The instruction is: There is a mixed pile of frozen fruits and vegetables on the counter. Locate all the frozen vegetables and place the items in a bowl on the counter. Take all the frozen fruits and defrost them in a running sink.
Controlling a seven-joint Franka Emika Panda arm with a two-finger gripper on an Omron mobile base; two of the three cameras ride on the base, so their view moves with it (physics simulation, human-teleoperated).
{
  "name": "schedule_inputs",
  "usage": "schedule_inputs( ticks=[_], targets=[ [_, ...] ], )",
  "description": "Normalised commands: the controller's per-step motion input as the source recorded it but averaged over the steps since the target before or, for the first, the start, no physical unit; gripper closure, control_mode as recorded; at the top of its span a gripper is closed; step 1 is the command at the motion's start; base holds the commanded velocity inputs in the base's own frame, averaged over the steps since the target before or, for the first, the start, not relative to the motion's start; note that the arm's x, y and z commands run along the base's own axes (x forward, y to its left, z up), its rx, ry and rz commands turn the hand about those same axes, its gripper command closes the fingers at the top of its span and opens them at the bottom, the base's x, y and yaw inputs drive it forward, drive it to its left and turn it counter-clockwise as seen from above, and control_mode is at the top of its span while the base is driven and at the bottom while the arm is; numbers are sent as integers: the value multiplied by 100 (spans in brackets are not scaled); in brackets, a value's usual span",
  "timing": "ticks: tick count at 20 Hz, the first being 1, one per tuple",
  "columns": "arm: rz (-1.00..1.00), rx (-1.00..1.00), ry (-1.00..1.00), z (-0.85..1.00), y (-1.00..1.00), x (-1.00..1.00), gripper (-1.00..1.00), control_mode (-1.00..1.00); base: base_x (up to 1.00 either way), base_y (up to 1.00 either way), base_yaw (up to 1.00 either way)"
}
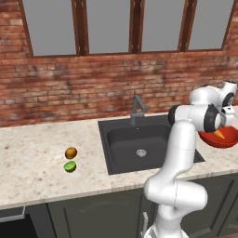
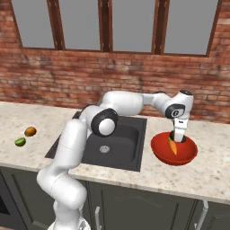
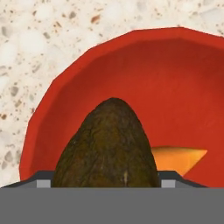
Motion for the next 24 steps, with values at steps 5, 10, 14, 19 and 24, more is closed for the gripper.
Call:
schedule_inputs(
  ticks=[5, 10, 14, 19, 24],
  targets=[
    [0, 0, 15, -1, 5, -1, -100, -100, 0, 0, 0],
    [0, 0, 6, -1, 0, -16, -100, -100, 0, 0, 0],
    [0, 2, -5, 4, 0, -28, -100, -100, 0, 0, 0],
    [-3, 6, -15, 36, 0, 0, -100, -100, 0, 0, 0],
    [0, 0, -13, 78, 31, -5, -100, -100, 0, 0, 0]
  ],
)
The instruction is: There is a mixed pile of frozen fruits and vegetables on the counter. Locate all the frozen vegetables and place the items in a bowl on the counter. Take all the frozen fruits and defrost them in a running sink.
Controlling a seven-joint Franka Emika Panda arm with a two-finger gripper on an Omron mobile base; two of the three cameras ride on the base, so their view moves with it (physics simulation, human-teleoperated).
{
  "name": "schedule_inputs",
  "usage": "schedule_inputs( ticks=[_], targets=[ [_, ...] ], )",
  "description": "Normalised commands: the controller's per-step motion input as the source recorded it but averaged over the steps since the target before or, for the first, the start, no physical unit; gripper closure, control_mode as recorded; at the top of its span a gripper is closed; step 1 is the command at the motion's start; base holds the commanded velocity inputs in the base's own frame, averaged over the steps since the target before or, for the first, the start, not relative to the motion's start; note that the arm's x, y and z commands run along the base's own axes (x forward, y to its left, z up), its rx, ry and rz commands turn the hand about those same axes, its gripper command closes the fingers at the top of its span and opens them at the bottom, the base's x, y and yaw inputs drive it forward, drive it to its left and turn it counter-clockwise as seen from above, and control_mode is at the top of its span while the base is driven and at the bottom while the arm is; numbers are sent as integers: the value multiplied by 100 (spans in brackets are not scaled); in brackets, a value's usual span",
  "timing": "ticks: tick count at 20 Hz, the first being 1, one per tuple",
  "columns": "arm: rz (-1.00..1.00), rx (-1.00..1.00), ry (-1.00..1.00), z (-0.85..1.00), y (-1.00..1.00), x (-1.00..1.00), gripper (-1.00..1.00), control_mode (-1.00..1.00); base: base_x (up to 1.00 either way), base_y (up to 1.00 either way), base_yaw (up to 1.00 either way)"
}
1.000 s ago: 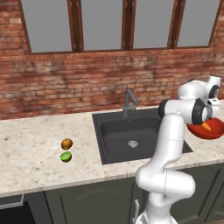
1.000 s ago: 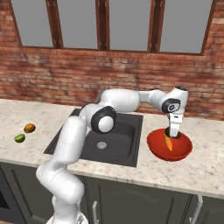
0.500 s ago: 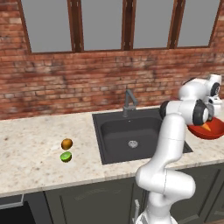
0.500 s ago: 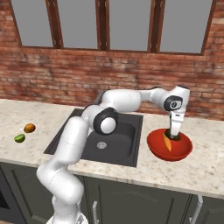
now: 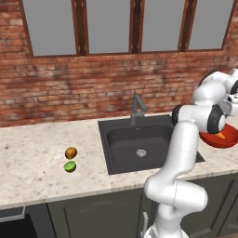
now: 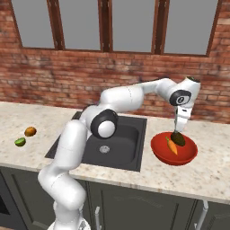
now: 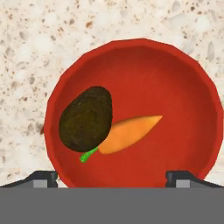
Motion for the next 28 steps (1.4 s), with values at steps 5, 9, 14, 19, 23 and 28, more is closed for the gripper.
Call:
schedule_inputs(
  ticks=[5, 9, 14, 19, 23, 28],
  targets=[
    [0, 0, -7, 35, 56, -3, -100, -100, 0, 0, 0],
    [1, 0, 0, 19, 93, -29, -100, -100, 0, 0, 0],
    [9, -1, 0, 33, 100, -62, -100, -100, 0, 0, 0],
    [13, -2, 0, 43, 100, -77, -100, -100, 0, 0, 0],
    [29, -3, 1, 36, 100, -76, -100, -100, 0, 0, 0],
    [42, -1, 1, 29, 88, -67, -100, -100, 0, 0, 0]
  ],
)
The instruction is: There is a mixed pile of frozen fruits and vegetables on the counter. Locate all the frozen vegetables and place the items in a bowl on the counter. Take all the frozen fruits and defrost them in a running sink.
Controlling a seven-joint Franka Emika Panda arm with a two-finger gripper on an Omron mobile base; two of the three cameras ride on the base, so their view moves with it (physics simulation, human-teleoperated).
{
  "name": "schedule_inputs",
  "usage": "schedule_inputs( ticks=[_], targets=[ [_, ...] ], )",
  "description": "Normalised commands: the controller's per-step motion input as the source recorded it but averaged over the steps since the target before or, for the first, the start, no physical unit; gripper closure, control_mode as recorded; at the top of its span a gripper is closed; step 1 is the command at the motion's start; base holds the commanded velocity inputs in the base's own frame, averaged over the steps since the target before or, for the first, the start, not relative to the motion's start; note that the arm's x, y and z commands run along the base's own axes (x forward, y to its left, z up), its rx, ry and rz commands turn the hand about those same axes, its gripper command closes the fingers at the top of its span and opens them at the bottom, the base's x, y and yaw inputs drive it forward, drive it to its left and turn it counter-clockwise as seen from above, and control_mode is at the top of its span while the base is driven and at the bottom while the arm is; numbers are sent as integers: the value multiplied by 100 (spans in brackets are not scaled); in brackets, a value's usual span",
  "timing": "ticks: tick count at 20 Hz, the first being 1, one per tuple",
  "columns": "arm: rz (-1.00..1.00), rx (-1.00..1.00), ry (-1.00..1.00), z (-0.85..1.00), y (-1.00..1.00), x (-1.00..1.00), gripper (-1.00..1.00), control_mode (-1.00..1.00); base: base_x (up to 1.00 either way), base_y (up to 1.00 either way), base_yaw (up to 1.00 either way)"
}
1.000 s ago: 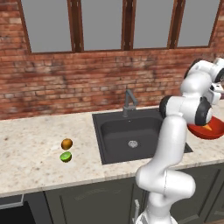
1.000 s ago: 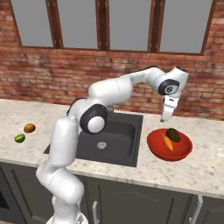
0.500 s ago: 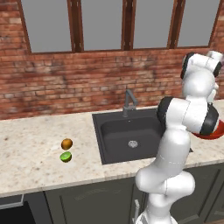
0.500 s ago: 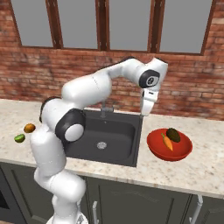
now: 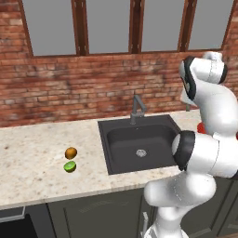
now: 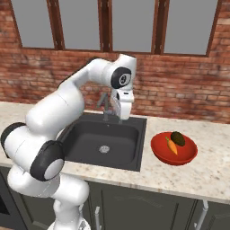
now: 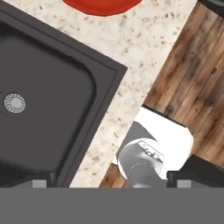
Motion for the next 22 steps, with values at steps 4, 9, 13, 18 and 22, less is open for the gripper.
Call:
schedule_inputs(
  ticks=[4, 9, 13, 18, 22],
  targets=[
    [53, 0, 3, 16, 91, -50, -100, -100, 0, 0, 0],
    [59, -1, 2, 5, 74, -33, -100, -100, 0, 0, 0],
    [55, 1, 3, 0, 33, -40, -100, -100, 0, 0, 0],
    [25, 0, 18, -2, 6, -3, -100, -100, 0, 0, 0],
    [3, 13, 7, 0, 1, -18, -100, -100, 0, 0, 0]
  ],
)
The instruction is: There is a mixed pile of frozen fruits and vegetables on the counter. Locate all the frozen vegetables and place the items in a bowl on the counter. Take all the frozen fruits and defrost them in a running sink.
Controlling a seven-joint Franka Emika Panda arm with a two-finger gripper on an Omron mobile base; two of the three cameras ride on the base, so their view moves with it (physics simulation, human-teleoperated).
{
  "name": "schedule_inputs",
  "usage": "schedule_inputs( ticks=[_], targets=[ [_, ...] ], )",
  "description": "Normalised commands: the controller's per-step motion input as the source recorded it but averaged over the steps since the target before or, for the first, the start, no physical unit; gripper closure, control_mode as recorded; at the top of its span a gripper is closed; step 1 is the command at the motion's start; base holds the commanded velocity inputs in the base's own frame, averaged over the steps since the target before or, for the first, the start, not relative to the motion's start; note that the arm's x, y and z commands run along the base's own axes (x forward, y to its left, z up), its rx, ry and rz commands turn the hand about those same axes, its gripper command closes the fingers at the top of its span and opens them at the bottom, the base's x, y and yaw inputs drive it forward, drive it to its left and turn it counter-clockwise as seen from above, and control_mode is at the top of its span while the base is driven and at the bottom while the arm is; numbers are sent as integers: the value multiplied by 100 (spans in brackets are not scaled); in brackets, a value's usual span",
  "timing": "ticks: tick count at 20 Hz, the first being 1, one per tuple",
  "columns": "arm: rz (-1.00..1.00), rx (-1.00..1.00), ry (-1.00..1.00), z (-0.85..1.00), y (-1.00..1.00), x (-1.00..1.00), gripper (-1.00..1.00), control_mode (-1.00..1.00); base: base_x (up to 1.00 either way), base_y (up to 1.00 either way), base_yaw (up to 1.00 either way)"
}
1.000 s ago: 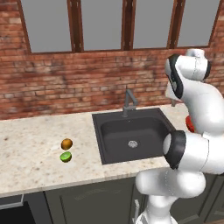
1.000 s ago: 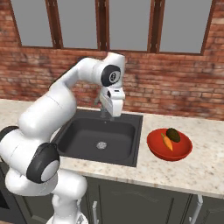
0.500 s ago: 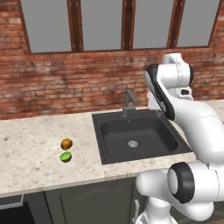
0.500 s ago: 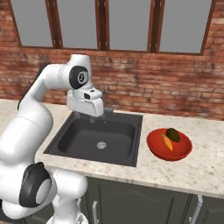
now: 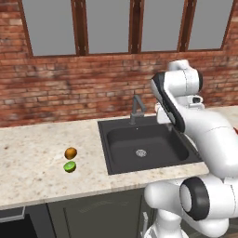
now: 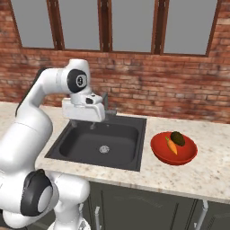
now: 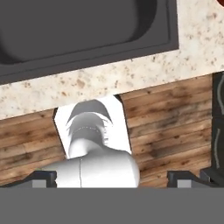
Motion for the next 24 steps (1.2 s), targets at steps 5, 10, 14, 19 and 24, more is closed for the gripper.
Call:
schedule_inputs(
  ticks=[5, 10, 14, 19, 24],
  targets=[
    [0, 22, 3, 0, 55, -35, -100, -100, 0, 0, 0],
    [8, 6, 0, 0, 98, -14, -100, -100, 0, 0, 0],
    [4, 0, 1, 0, 100, 0, -100, -100, 0, 0, 0],
    [7, -2, 4, 0, 100, 7, -100, -100, 0, 0, 0],
    [3, 0, -2, -21, 100, 28, -100, -100, 0, 0, 0]
  ],
)
